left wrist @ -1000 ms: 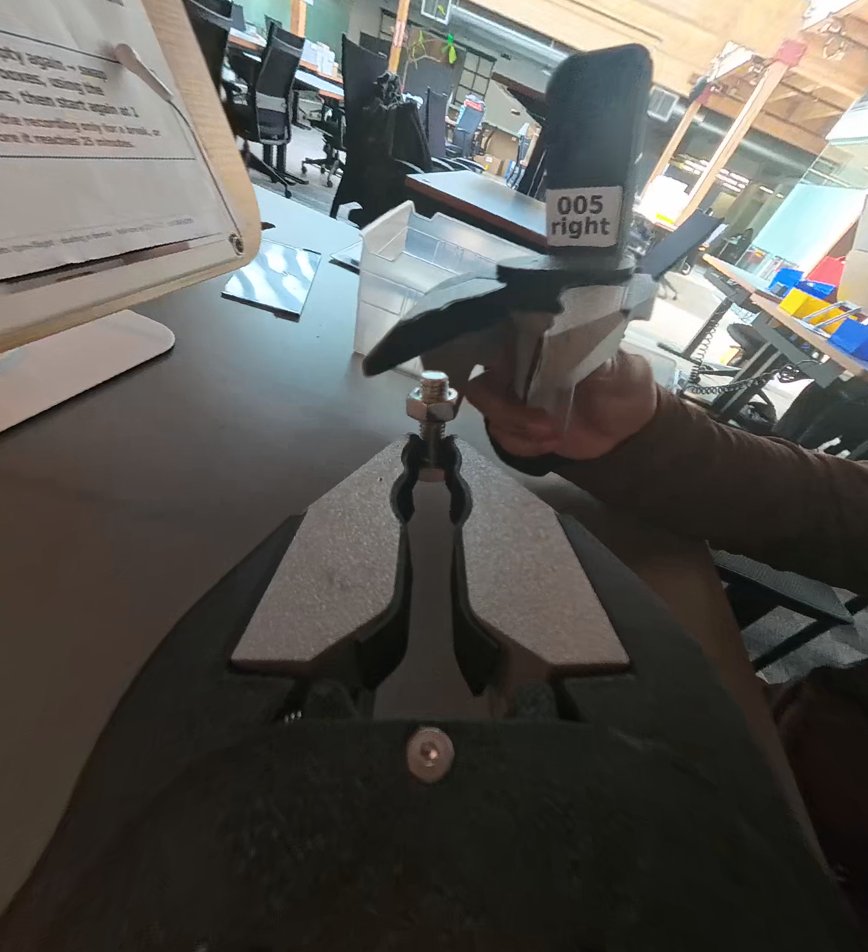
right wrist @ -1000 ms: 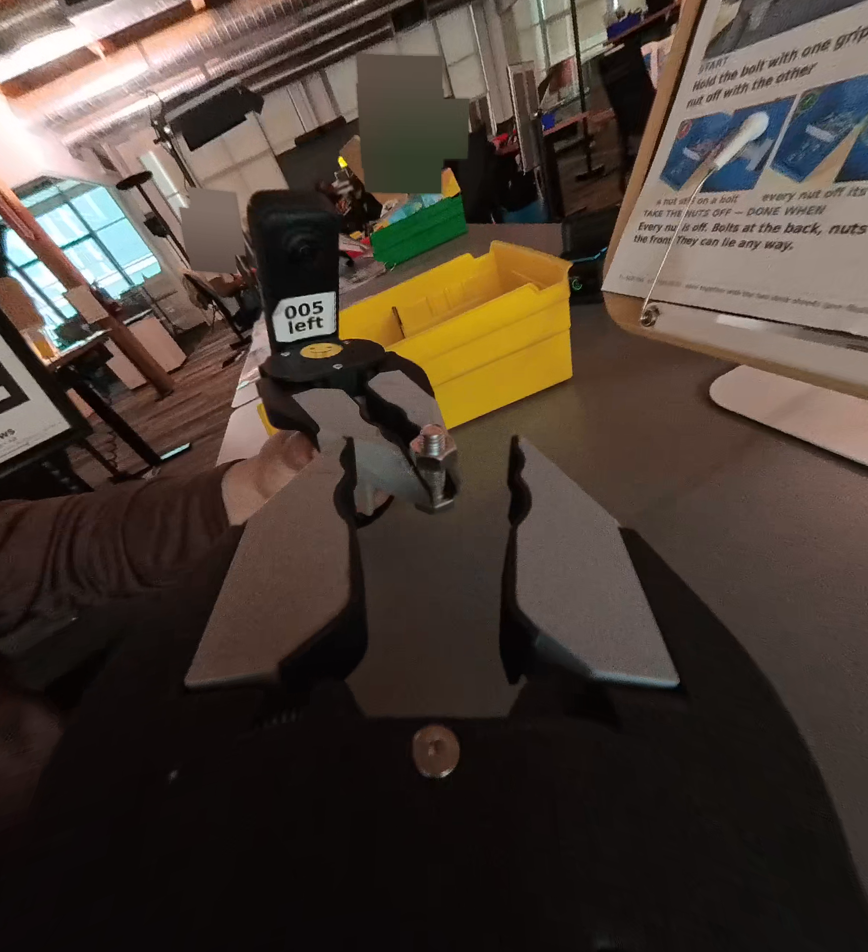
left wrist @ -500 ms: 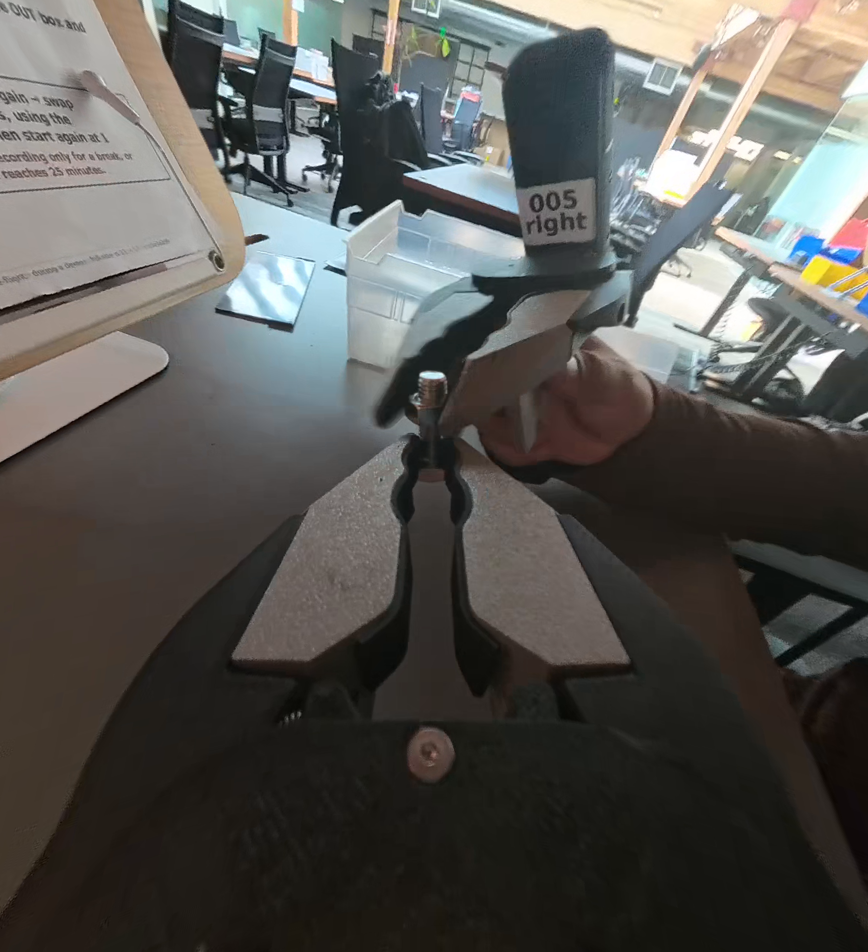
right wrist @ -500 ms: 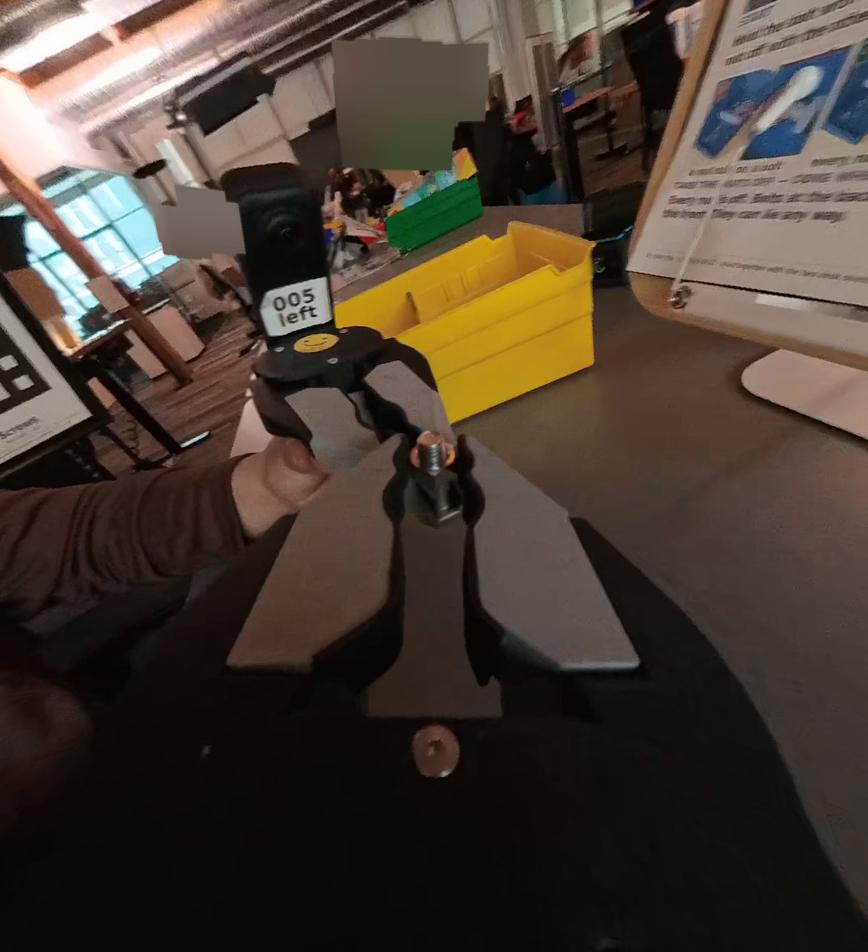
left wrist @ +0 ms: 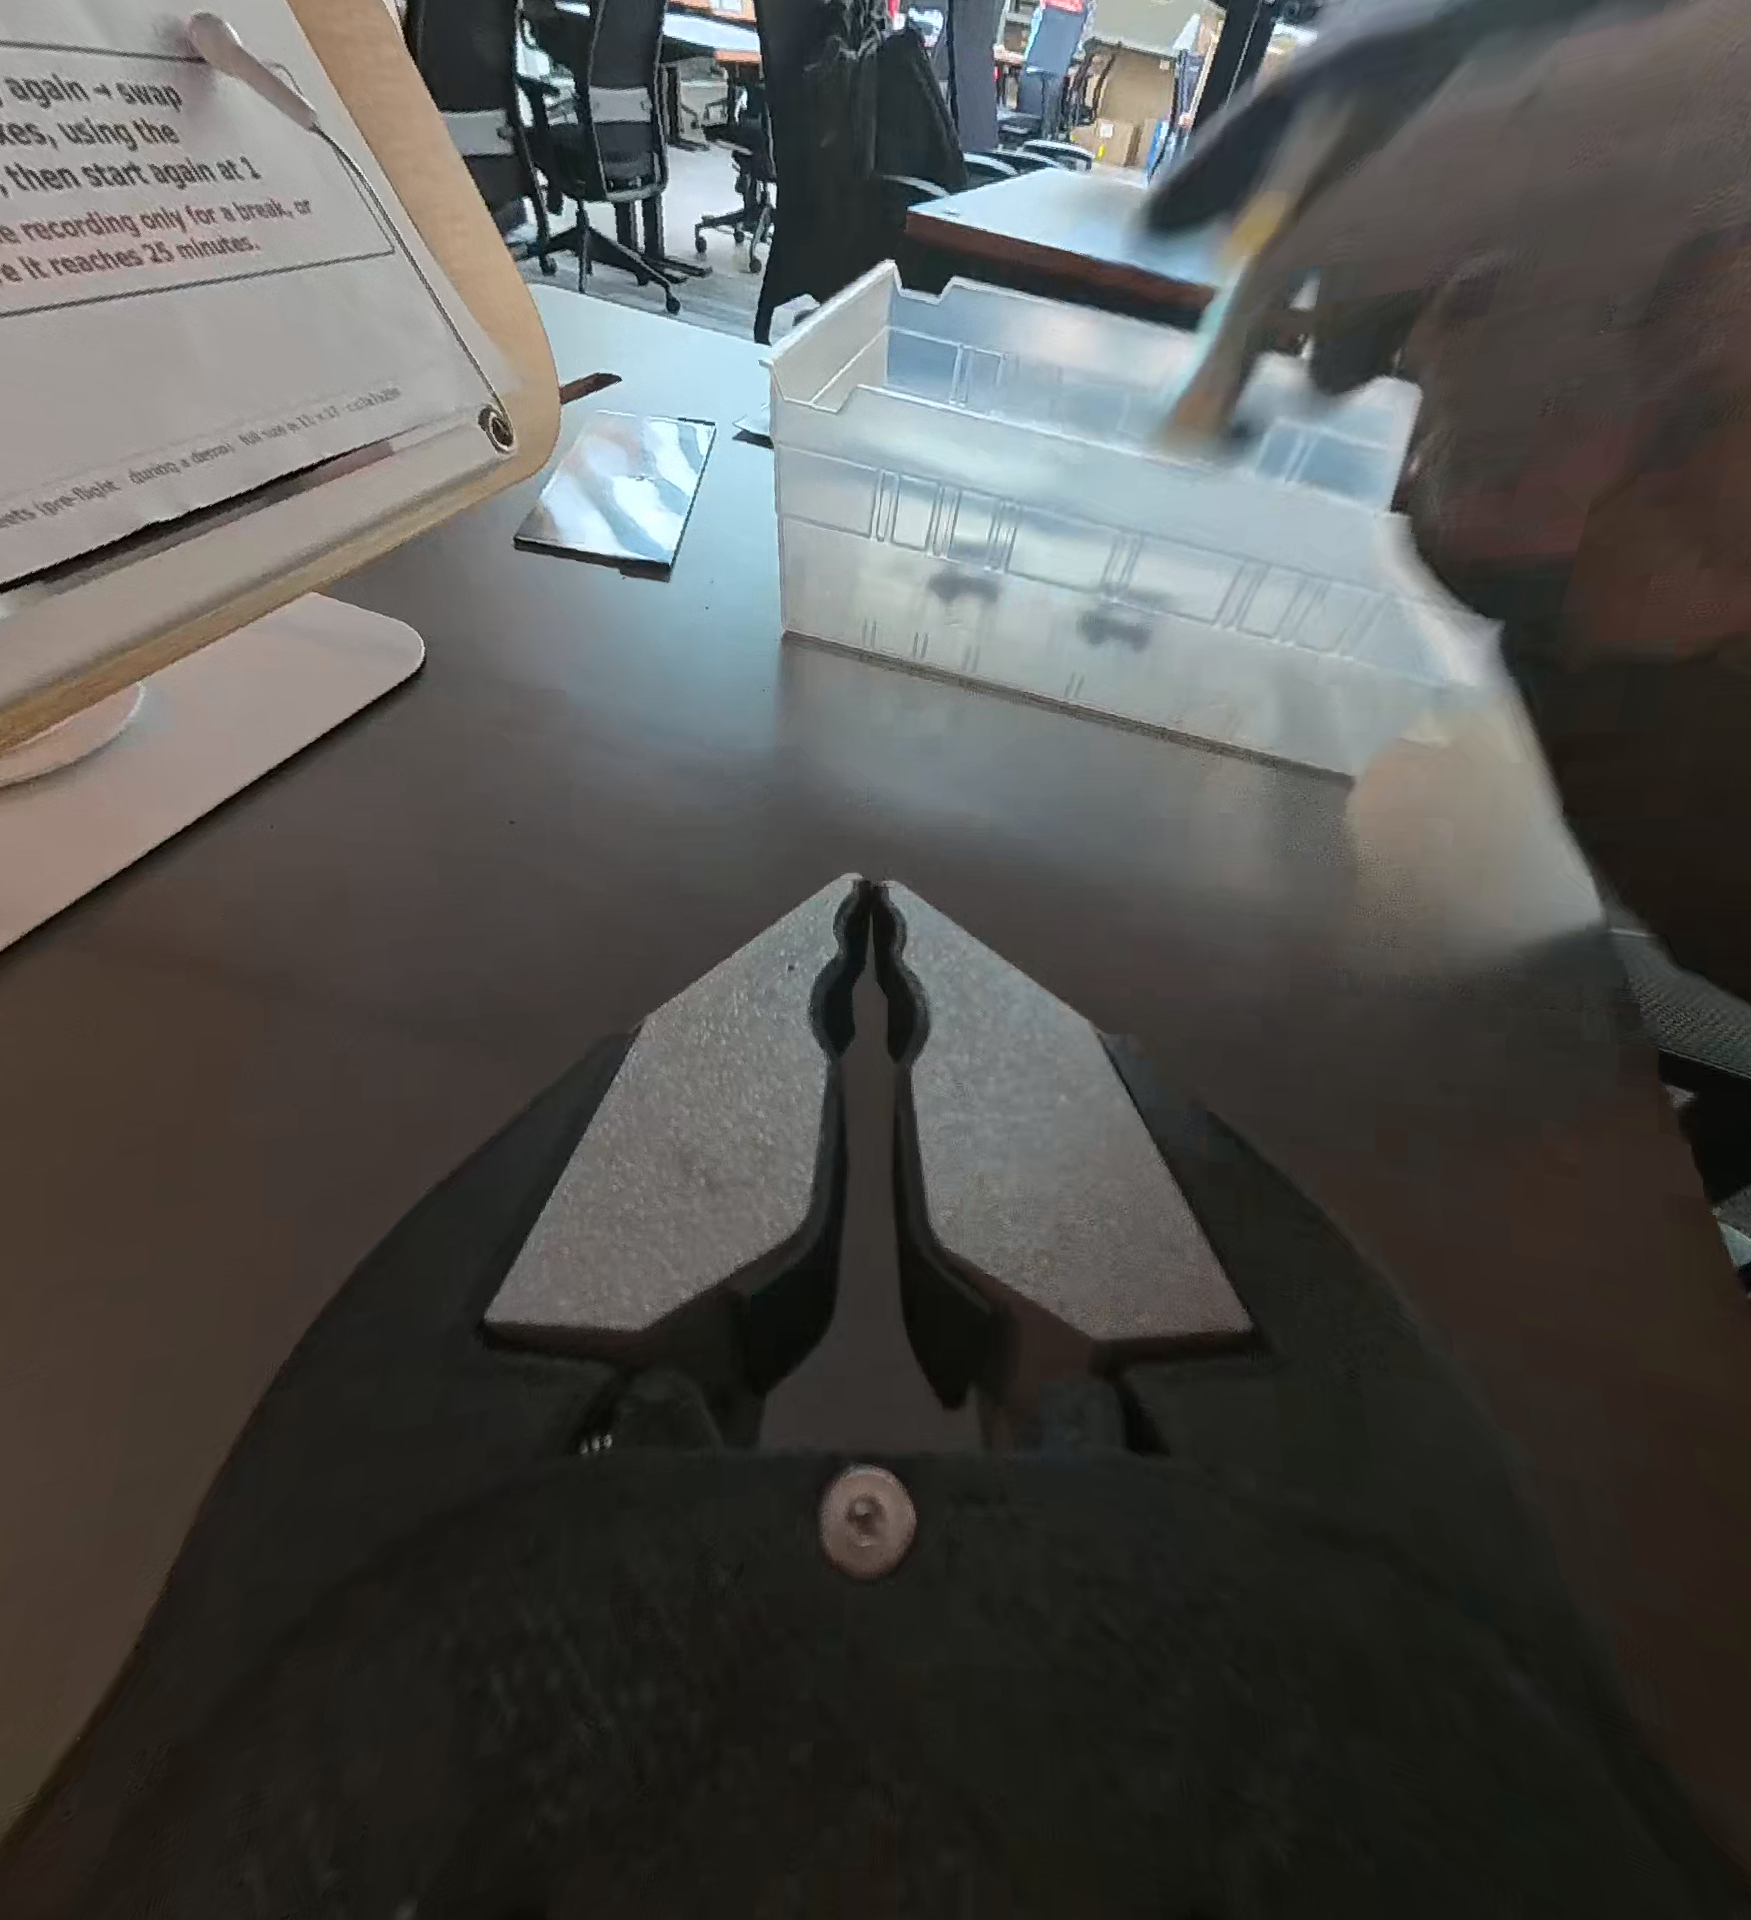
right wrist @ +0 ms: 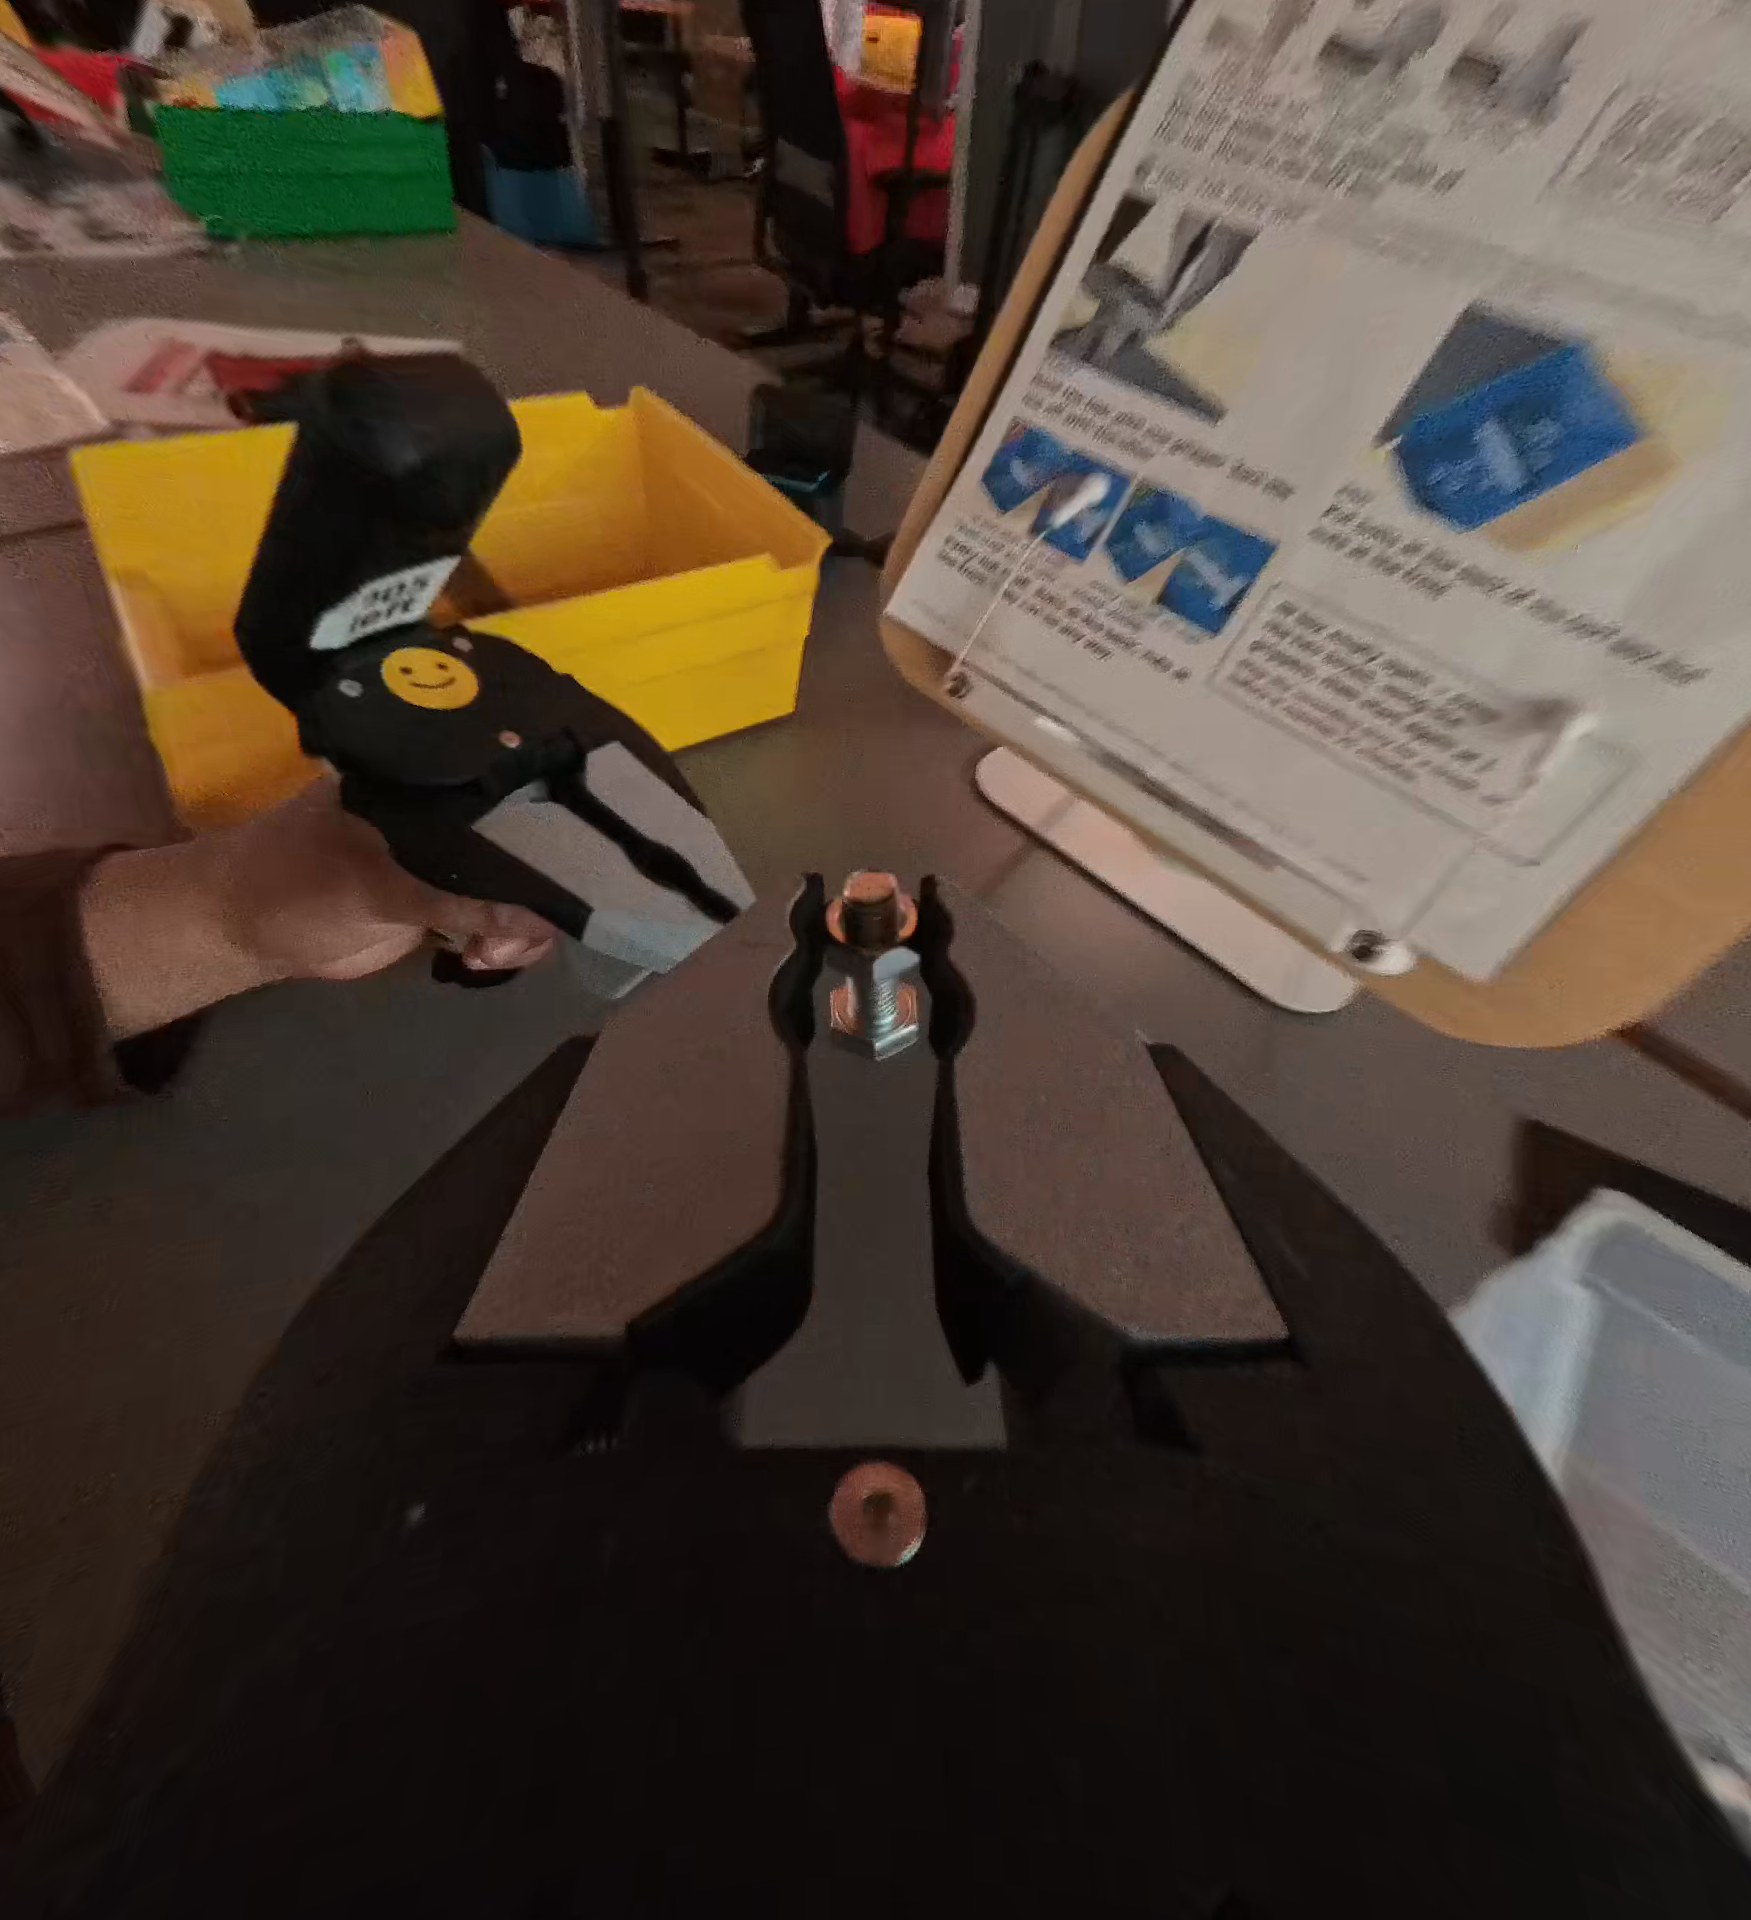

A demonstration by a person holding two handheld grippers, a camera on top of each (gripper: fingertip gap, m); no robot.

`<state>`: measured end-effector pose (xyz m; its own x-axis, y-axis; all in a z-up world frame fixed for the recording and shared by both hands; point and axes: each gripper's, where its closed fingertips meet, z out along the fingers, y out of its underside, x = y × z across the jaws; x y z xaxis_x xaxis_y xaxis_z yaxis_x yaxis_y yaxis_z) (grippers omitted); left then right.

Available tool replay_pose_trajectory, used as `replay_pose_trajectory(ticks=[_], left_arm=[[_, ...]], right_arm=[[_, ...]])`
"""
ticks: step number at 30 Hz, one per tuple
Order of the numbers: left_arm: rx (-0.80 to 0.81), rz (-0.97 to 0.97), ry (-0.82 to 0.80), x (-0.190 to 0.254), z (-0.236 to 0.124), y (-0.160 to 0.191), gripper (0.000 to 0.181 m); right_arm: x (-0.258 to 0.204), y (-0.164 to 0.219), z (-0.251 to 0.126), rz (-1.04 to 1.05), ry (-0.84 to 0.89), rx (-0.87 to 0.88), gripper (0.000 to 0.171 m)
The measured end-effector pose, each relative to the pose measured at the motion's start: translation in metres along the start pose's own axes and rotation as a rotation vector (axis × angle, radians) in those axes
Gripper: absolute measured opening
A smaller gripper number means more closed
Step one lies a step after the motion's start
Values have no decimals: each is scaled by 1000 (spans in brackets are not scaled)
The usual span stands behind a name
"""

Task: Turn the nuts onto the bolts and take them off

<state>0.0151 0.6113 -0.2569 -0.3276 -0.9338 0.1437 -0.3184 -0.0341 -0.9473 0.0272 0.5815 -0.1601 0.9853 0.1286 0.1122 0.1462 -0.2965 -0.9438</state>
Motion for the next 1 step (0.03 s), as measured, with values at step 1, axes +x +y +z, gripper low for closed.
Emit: replay_pose_trajectory(ticks=[1], left_arm=[[-12,6,-3,0,2,2,0]], right_arm=[[11,-12,-23,-26,62,11,14]])
